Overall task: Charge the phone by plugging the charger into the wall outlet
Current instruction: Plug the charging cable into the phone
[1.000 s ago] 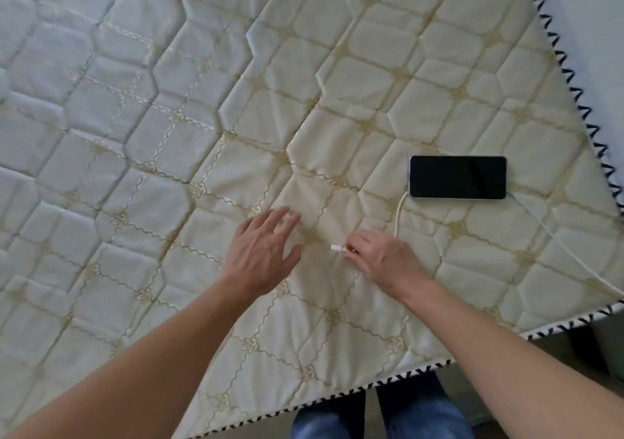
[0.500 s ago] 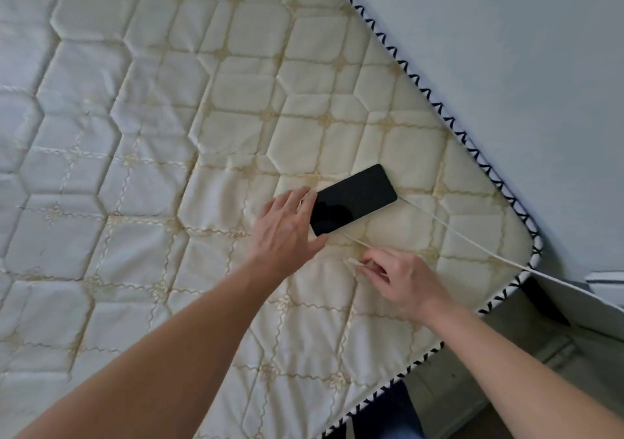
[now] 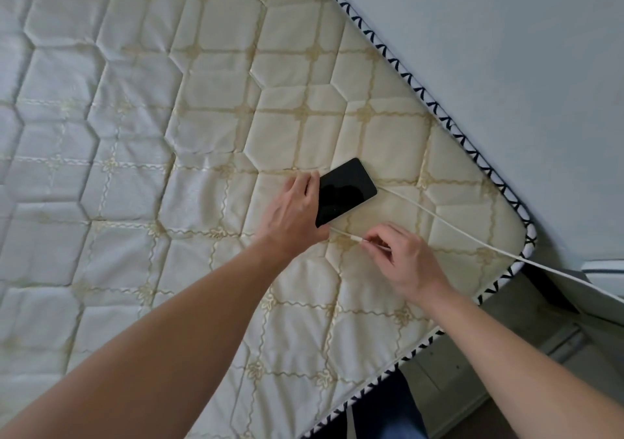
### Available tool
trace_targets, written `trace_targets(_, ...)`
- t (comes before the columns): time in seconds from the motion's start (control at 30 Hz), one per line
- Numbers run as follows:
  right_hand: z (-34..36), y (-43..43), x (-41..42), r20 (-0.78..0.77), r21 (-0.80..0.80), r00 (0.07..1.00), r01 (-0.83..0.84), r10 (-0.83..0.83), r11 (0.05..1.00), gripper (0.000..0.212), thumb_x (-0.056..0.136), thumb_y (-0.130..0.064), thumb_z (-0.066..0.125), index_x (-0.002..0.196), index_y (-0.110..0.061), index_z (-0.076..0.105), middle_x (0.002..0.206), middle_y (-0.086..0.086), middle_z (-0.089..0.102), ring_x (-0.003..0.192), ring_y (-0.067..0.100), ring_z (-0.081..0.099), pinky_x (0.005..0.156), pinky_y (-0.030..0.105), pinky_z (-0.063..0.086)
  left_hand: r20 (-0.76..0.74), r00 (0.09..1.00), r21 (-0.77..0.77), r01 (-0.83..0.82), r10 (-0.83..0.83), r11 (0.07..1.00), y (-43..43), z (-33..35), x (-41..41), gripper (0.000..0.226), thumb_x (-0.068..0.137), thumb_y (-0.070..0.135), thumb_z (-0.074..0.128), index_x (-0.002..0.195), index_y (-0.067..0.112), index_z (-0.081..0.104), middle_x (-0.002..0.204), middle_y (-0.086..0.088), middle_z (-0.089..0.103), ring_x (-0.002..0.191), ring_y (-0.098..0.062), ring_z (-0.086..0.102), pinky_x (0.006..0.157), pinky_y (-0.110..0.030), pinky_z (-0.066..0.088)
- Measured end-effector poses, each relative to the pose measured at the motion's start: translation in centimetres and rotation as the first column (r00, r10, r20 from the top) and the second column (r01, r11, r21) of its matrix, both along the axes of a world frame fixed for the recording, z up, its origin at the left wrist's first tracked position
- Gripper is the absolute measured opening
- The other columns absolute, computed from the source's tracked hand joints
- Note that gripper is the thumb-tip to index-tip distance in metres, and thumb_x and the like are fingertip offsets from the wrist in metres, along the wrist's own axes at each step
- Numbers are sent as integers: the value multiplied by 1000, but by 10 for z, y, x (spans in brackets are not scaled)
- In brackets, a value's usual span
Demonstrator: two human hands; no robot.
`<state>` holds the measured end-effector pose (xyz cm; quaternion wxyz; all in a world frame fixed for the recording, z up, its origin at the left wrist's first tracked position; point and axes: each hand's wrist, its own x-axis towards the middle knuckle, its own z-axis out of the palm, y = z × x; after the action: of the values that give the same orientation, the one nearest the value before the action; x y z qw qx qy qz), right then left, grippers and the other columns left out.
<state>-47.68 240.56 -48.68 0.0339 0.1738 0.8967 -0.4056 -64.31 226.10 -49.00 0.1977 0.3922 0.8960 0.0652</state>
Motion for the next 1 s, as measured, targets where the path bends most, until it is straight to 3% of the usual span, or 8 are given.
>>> trace_targets(0.13, 1, 0, 3, -1, 11, 1000, -6, 6, 1000, 8, 90, -22, 66, 89, -15, 66, 81, -8, 61, 68, 12, 57, 59, 25, 46, -23, 983, -12, -185, 184, 983, -19, 11, 8, 85, 73, 42, 75, 139, 2, 41, 118, -11, 55, 102, -28, 52, 82, -34, 48)
trace_targets(0.3, 2, -18, 5, 3, -4, 1000, -5, 5, 1000, 8, 85, -17, 73, 90, -11, 76, 81, -1, 56, 60, 10, 54, 56, 17, 42, -31, 870, -102, -493, 493, 864, -57, 26, 23, 88, 71, 54, 69, 138, 6, 37, 120, -8, 48, 107, -27, 49, 76, -35, 45)
trace_targets(0.43, 3, -49, 6, 19, -20, 999, -36, 37, 999, 7, 81, -16, 76, 86, -11, 76, 81, 2, 59, 74, 18, 59, 66, 31, 52, -48, 842, -171, -537, 537, 826, -76, 20, 37, 101, 74, 57, 66, 148, 1, 24, 123, -15, 50, 108, -31, 52, 90, -38, 46)
trace_targets(0.53, 2, -74, 6, 57, -39, 996, -60, 62, 997, 7, 81, -20, 75, 85, -14, 75, 77, -1, 59, 72, 14, 55, 65, 29, 50, -14, 848, -205, -521, 530, 829, -87, 12, 41, 110, 79, 60, 65, 156, 13, 5, 127, -17, 46, 108, -33, 53, 92, -41, 48)
trace_targets(0.67, -6, -96, 6, 126, -33, 992, -7, 11, 999, 11, 81, -24, 77, 86, -15, 76, 76, -3, 59, 72, 12, 56, 61, 25, 48, 88, 940, -144, -317, 331, 937, -111, 16, 25, 100, 86, 57, 64, 157, 35, -3, 132, -12, 38, 104, -29, 57, 86, -40, 54)
trace_targets(0.77, -12, -106, 4, 140, -9, 990, 18, -17, 1000, 12, 81, -26, 77, 86, -14, 75, 77, -2, 61, 72, 15, 59, 61, 32, 54, 41, 998, -154, 47, -41, 987, -135, 21, 2, 97, 83, 61, 65, 155, 45, 3, 158, -9, 15, 137, -31, 38, 102, -41, 48)
trace_targets(0.87, -14, -112, 1, 152, 21, 986, 59, -61, 998, 10, 81, -23, 77, 85, -14, 75, 77, -2, 60, 71, 17, 61, 64, 36, 56, -18, 904, -243, 411, -428, 879, -149, 15, -13, 105, 79, 67, 66, 156, 42, -1, 167, -3, -7, 153, -25, 1, 122, -45, 21)
trace_targets(1.0, -16, -115, -1, 179, 36, 980, 83, -88, 996, 9, 82, -23, 76, 83, -14, 74, 77, -3, 60, 74, 17, 60, 68, 35, 54, -66, 802, -259, 561, -594, 786, -146, 1, -19, 105, 81, 68, 63, 157, 39, -3, 167, -4, -6, 153, -27, -2, 123, -48, 16)
